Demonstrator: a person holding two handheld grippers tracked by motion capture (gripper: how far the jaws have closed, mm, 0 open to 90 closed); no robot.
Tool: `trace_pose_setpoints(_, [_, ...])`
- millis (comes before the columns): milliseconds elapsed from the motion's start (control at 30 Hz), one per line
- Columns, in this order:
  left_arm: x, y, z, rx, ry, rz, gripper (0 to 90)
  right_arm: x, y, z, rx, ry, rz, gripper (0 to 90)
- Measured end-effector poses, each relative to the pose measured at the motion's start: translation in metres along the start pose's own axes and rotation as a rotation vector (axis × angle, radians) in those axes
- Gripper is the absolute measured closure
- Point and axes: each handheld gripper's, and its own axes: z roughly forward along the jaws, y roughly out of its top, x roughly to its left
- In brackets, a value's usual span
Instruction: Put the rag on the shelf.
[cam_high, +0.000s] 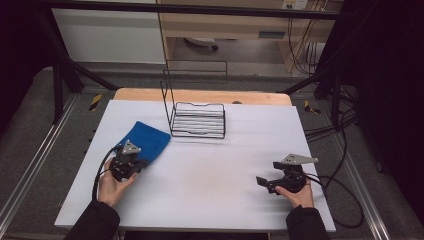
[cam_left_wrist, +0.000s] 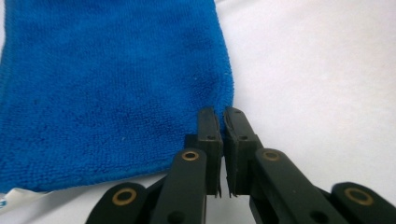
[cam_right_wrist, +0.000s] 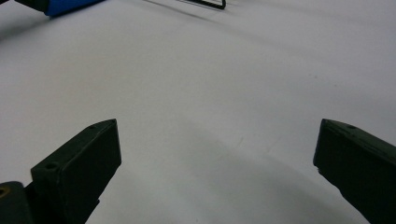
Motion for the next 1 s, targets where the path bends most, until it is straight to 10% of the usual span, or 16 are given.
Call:
trace_pose_setpoints(333, [-0.008,0.001,-0.017,-0.02,-0.072,-0.022,85.9,0.0,0.0,-0.001,0.0,0.003,0.0,1.6])
trace_pose_setpoints(1000, [-0.073,0.005,-0.011,-0.02,-0.218,-0.003,85.9,0.001,0.0,0.0,0.002,0.005,0.003,1.7])
